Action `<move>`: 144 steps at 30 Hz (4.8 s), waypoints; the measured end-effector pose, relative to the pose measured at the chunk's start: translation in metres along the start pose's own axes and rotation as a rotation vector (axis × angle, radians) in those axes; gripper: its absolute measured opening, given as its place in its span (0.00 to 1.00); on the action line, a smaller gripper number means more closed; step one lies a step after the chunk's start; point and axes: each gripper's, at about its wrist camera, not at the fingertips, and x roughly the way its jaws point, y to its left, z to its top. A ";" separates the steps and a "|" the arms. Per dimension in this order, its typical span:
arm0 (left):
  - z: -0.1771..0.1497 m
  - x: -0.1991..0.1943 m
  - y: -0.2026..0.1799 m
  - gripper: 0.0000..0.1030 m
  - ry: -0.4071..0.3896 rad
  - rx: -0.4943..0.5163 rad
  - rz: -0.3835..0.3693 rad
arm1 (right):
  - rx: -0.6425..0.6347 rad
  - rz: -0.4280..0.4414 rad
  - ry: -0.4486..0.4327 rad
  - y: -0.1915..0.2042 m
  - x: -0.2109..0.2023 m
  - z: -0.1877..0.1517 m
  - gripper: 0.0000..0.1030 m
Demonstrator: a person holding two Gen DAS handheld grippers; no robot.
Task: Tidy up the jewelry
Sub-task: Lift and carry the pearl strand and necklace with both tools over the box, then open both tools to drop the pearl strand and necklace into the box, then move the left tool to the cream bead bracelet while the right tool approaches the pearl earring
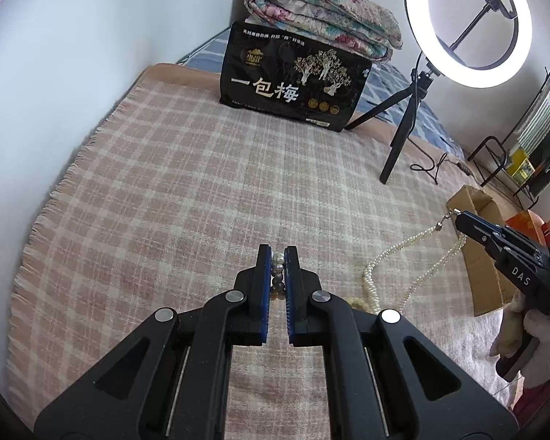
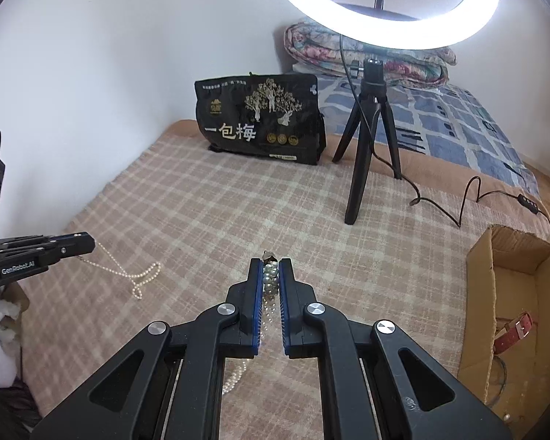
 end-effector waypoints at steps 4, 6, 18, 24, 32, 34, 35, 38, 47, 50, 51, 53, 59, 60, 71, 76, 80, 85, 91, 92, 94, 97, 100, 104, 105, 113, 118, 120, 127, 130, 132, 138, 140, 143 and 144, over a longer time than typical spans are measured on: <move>0.008 -0.021 -0.010 0.04 -0.049 0.006 -0.031 | 0.023 0.004 -0.053 -0.004 -0.025 0.006 0.07; 0.012 -0.031 -0.015 0.05 -0.071 0.002 -0.053 | 0.026 0.002 -0.080 -0.006 -0.039 0.010 0.07; 0.015 -0.077 -0.060 0.04 -0.151 0.075 -0.148 | 0.085 -0.039 -0.218 -0.037 -0.118 0.015 0.07; 0.012 -0.089 -0.093 0.04 -0.161 0.122 -0.218 | 0.095 -0.098 -0.250 -0.060 -0.156 0.009 0.07; 0.007 -0.091 -0.151 0.04 -0.153 0.194 -0.305 | 0.132 -0.164 -0.291 -0.098 -0.202 -0.007 0.07; 0.006 -0.088 -0.167 0.05 -0.149 0.210 -0.321 | 0.139 -0.181 -0.295 -0.108 -0.209 -0.009 0.07; 0.006 -0.087 -0.176 0.05 -0.146 0.220 -0.331 | 0.145 -0.189 -0.300 -0.114 -0.213 -0.010 0.07; 0.007 -0.083 -0.204 0.04 -0.140 0.254 -0.357 | 0.161 -0.207 -0.311 -0.131 -0.222 -0.011 0.07; 0.007 -0.069 -0.286 0.05 -0.129 0.345 -0.438 | 0.185 -0.261 -0.298 -0.182 -0.223 -0.008 0.07; 0.007 -0.062 -0.308 0.05 -0.119 0.359 -0.460 | 0.190 -0.267 -0.290 -0.196 -0.218 -0.008 0.07; 0.006 -0.059 -0.314 0.04 -0.115 0.366 -0.464 | 0.189 -0.270 -0.287 -0.201 -0.215 -0.007 0.07; 0.005 -0.054 -0.325 0.04 -0.106 0.376 -0.472 | 0.189 -0.274 -0.282 -0.209 -0.212 -0.007 0.07; 0.004 -0.039 -0.356 0.04 -0.083 0.397 -0.498 | 0.182 -0.281 -0.258 -0.235 -0.194 0.000 0.07; 0.004 -0.036 -0.361 0.04 -0.080 0.403 -0.501 | 0.176 -0.285 -0.251 -0.239 -0.189 0.002 0.07; -0.008 0.002 -0.406 0.04 -0.012 0.434 -0.537 | 0.171 -0.292 -0.195 -0.275 -0.146 0.006 0.07; -0.022 0.022 -0.421 0.04 0.029 0.462 -0.532 | 0.188 -0.273 -0.165 -0.288 -0.125 0.002 0.07; -0.030 0.038 -0.426 0.04 0.058 0.476 -0.528 | 0.197 -0.248 -0.148 -0.293 -0.111 -0.001 0.07; -0.038 0.048 -0.427 0.05 0.083 0.492 -0.523 | 0.199 -0.220 -0.130 -0.293 -0.101 -0.003 0.07; -0.040 0.052 -0.424 0.09 0.098 0.497 -0.513 | 0.201 -0.218 -0.121 -0.289 -0.097 -0.002 0.09; -0.040 0.052 -0.423 0.16 0.104 0.497 -0.505 | 0.207 -0.223 -0.119 -0.289 -0.097 -0.001 0.18; -0.040 0.050 -0.420 0.40 0.093 0.484 -0.498 | 0.216 -0.258 -0.125 -0.289 -0.099 -0.001 0.44; -0.039 0.047 -0.415 0.41 0.087 0.479 -0.497 | 0.231 -0.282 -0.150 -0.289 -0.106 -0.001 0.60; -0.040 0.043 -0.411 0.41 0.083 0.478 -0.491 | 0.243 -0.313 -0.146 -0.289 -0.109 -0.001 0.64; -0.040 0.034 -0.406 0.41 0.076 0.480 -0.484 | 0.255 -0.328 -0.149 -0.286 -0.116 -0.002 0.66; -0.039 0.032 -0.405 0.41 0.073 0.480 -0.482 | 0.257 -0.330 -0.150 -0.285 -0.119 -0.002 0.66; -0.037 0.003 -0.388 0.41 0.037 0.479 -0.459 | 0.244 -0.347 -0.148 -0.263 -0.140 -0.001 0.66; -0.036 -0.018 -0.369 0.40 0.015 0.470 -0.446 | 0.227 -0.352 -0.158 -0.240 -0.160 0.002 0.66; -0.036 -0.027 -0.360 0.41 0.006 0.466 -0.442 | 0.219 -0.361 -0.161 -0.230 -0.169 0.002 0.66; -0.036 -0.052 -0.315 0.41 -0.006 0.446 -0.410 | 0.237 -0.357 -0.177 -0.196 -0.193 -0.007 0.66; -0.035 -0.060 -0.289 0.41 -0.015 0.427 -0.383 | 0.242 -0.347 -0.180 -0.178 -0.199 -0.014 0.66; -0.034 -0.066 -0.270 0.41 -0.020 0.409 -0.368 | 0.246 -0.335 -0.180 -0.166 -0.201 -0.020 0.66; -0.029 -0.074 -0.215 0.41 -0.038 0.351 -0.323 | 0.217 -0.303 -0.164 -0.122 -0.198 -0.036 0.66; -0.029 -0.074 -0.198 0.41 -0.038 0.338 -0.308 | 0.202 -0.286 -0.160 -0.107 -0.195 -0.040 0.66; -0.030 -0.072 -0.176 0.41 -0.032 0.328 -0.280 | 0.189 -0.249 -0.152 -0.085 -0.189 -0.047 0.66; -0.030 -0.071 -0.170 0.41 -0.030 0.323 -0.270 | 0.185 -0.233 -0.149 -0.077 -0.187 -0.050 0.66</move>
